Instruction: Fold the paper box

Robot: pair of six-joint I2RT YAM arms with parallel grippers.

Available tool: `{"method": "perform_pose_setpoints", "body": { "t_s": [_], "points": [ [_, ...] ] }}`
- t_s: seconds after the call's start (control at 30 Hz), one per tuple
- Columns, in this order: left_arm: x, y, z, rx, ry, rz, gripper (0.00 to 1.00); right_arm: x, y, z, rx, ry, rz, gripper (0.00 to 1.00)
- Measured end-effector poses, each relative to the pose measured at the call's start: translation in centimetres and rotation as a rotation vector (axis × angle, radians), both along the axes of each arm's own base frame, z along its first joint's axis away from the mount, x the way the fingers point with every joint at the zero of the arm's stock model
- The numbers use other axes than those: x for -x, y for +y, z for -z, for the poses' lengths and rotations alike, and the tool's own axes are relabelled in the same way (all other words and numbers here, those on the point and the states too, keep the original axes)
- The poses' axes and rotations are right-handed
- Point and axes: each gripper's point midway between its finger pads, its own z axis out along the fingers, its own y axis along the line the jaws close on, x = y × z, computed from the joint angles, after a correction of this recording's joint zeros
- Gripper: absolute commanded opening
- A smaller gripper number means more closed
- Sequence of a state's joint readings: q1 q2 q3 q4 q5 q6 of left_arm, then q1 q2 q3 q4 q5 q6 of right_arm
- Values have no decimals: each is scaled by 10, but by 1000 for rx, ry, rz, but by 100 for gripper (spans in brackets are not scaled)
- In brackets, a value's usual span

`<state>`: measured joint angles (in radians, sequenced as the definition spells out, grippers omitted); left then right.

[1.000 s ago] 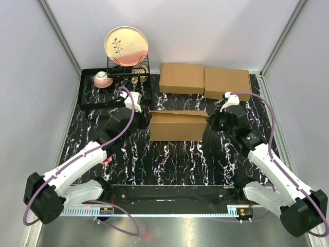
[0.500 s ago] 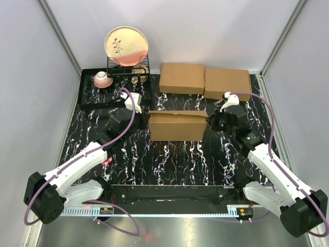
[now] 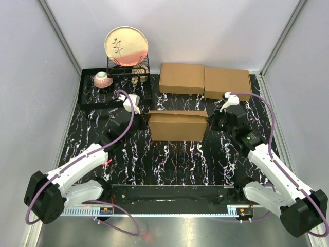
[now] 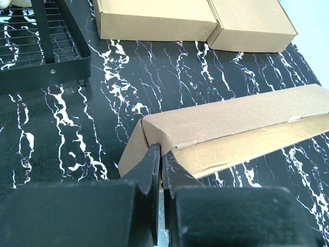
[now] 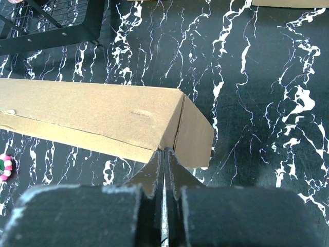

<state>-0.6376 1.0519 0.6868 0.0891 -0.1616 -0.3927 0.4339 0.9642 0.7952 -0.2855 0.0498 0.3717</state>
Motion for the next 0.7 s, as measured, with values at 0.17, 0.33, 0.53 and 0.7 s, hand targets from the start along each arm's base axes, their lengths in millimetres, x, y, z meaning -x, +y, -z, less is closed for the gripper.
{"method": "perform_pose_setpoints", "body": {
  "t_s": [0.17,0.33,0.53,0.7],
  "points": [
    [-3,-3,2,14,0,-9,0,0,0,0,1,0,2,0],
    [-3,-6,4,30,-10,-21,0,-1,-2,0,5,-1,11,0],
    [-3,-7,6,45,-22,-34,0,-1,-3,1,6,-2,14,0],
    [-4,-8,10,65,-33,-52,0,-1,-3,2,6,-2,15,0]
  ]
}}
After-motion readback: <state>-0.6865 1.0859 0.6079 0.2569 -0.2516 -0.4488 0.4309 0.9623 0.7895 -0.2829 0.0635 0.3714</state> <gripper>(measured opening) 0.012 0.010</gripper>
